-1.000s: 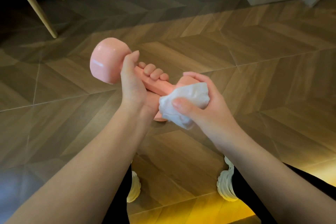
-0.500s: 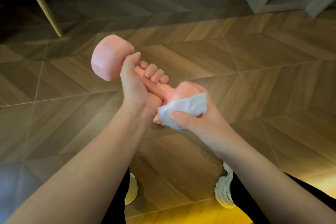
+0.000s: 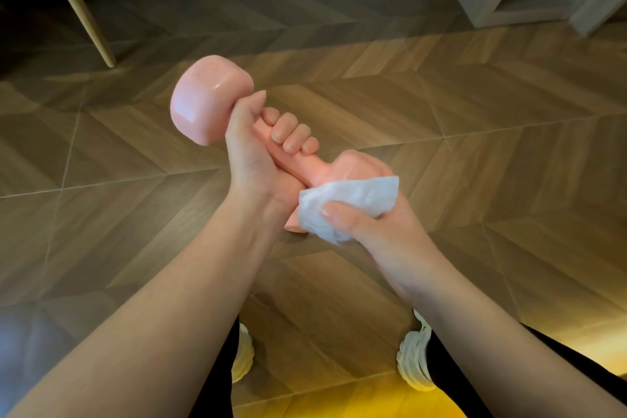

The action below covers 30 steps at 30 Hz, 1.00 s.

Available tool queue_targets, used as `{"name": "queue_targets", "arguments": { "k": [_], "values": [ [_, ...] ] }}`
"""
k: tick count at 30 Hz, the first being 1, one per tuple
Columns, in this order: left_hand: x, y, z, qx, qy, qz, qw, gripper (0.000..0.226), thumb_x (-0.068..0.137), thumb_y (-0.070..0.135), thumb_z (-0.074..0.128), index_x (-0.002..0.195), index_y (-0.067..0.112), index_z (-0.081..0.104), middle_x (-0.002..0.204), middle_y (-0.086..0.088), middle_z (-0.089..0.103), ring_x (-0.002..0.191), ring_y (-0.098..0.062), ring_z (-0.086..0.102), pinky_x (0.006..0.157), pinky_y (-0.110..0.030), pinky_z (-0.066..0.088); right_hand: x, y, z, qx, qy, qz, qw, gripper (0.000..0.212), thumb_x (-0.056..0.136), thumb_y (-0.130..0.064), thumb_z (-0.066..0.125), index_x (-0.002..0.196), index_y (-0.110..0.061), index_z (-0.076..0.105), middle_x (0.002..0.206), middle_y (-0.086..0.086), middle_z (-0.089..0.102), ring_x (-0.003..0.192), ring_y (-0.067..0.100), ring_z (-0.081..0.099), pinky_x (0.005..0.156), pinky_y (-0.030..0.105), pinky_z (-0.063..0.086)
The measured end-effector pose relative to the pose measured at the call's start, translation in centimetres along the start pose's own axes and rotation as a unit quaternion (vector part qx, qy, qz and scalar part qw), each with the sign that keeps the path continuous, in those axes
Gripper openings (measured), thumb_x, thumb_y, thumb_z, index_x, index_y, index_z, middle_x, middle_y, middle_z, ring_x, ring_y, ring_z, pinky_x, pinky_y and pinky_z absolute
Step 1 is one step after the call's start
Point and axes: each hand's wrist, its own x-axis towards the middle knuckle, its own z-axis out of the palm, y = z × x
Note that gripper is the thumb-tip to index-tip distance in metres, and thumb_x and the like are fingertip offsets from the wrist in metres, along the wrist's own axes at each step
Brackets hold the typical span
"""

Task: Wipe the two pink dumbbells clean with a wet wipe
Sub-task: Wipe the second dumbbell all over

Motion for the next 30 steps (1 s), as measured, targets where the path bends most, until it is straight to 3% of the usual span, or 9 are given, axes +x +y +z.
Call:
{"name": "queue_targets", "arguments": {
  "k": [4, 6, 10, 14, 19, 22, 25, 28, 30],
  "values": [
    [0.01, -0.48, -0.04, 0.013, 0.03, -0.009, 0.999, 0.035, 0.09, 0.028, 0.056, 0.061, 0.02, 0.04, 0.051, 0.005, 0.036, 0.043, -0.011, 0.036, 0.046, -0.023, 0.037, 0.25, -0.16, 0.81, -0.035, 0.038, -0.051, 0.997, 0.051, 0.072, -0.021, 0.075, 0.106, 0.008, 0.051, 0.087, 0.009, 0.052, 0.077, 0.013, 0.053, 0.063, 0.019, 0.044],
    [0.04, -0.68, -0.03, 0.012, 0.05, -0.02, 0.998, 0.033, 0.088, 0.029, 0.061, 0.063, 0.019, 0.042, 0.055, 0.004, 0.044, 0.047, -0.013, 0.044, 0.049, -0.023, 0.041, 0.04, 0.1, 0.83, -0.055, 0.067, -0.052, 0.995, 0.063, 0.066, -0.028, 0.08, 0.113, 0.0, 0.049, 0.089, -0.001, 0.059, 0.077, 0.006, 0.06, 0.062, 0.017, 0.047],
    [0.21, -0.82, 0.19, -0.006, 0.08, -0.036, 0.996, 0.033, 0.088, 0.028, 0.062, 0.066, 0.019, 0.039, 0.052, 0.005, 0.036, 0.042, -0.012, 0.037, 0.047, -0.023, 0.039, -0.08, 0.44, 0.67, -0.068, 0.124, -0.06, 0.988, 0.053, 0.07, -0.026, 0.077, 0.116, -0.023, 0.051, 0.093, -0.022, 0.067, 0.088, 0.001, 0.067, 0.068, 0.019, 0.054],
    [0.17, -0.52, 0.17, 0.02, 0.068, -0.013, 0.997, 0.035, 0.09, 0.027, 0.056, 0.063, 0.019, 0.036, 0.05, 0.005, 0.03, 0.041, -0.013, 0.03, 0.045, -0.022, 0.035, 0.32, 0.47, 0.59, 0.048, 0.136, 0.023, 0.989, 0.045, 0.077, -0.039, 0.072, 0.118, -0.024, 0.058, 0.115, 0.005, 0.07, 0.108, 0.027, 0.068, 0.092, 0.052, 0.056],
    [0.12, -0.11, 0.16, 0.019, 0.038, 0.003, 0.999, 0.037, 0.091, 0.026, 0.052, 0.058, 0.02, 0.037, 0.05, 0.006, 0.026, 0.041, -0.012, 0.026, 0.043, -0.024, 0.03, 0.18, -0.28, 0.14, 0.155, 0.041, 0.133, 0.978, 0.06, 0.082, -0.049, 0.066, 0.129, -0.013, 0.058, 0.124, 0.018, 0.067, 0.108, 0.026, 0.066, 0.09, 0.044, 0.054],
    [-0.01, -0.15, 0.18, 0.009, 0.043, 0.003, 0.999, 0.034, 0.09, 0.028, 0.057, 0.062, 0.019, 0.04, 0.05, 0.006, 0.032, 0.041, -0.012, 0.033, 0.045, -0.023, 0.036, 0.04, -0.29, 0.17, 0.105, -0.034, 0.091, 0.99, 0.044, 0.081, -0.028, 0.07, 0.117, -0.006, 0.057, 0.098, 0.014, 0.07, 0.088, 0.028, 0.067, 0.073, 0.039, 0.056],
    [-0.09, -0.37, 0.22, 0.013, 0.054, -0.01, 0.998, 0.032, 0.088, 0.027, 0.062, 0.065, 0.019, 0.041, 0.051, 0.006, 0.037, 0.042, -0.011, 0.039, 0.047, -0.023, 0.04, 0.24, -0.26, 0.26, -0.022, -0.009, 0.01, 1.0, 0.052, 0.069, -0.021, 0.077, 0.107, 0.0, 0.049, 0.085, 0.007, 0.054, 0.079, 0.018, 0.055, 0.07, 0.031, 0.047],
    [-0.05, -0.41, 0.4, 0.028, 0.045, -0.007, 0.999, 0.034, 0.091, 0.024, 0.056, 0.064, 0.02, 0.036, 0.049, 0.007, 0.029, 0.04, -0.011, 0.03, 0.044, -0.023, 0.035, 0.25, -0.49, 0.37, -0.016, 0.03, -0.001, 0.999, 0.044, 0.069, -0.028, 0.076, 0.097, -0.009, 0.049, 0.08, -0.005, 0.061, 0.078, 0.018, 0.058, 0.072, 0.034, 0.05],
    [-0.04, -0.4, 0.52, 0.04, 0.034, 0.0, 0.999, 0.035, 0.092, 0.022, 0.053, 0.062, 0.02, 0.035, 0.049, 0.006, 0.027, 0.04, -0.012, 0.028, 0.043, -0.022, 0.034, 0.08, -0.41, 0.73, 0.012, 0.068, 0.032, 0.997, 0.05, 0.078, -0.036, 0.072, 0.113, -0.006, 0.055, 0.103, 0.006, 0.071, 0.098, 0.026, 0.067, 0.087, 0.047, 0.055]
  ]
}}
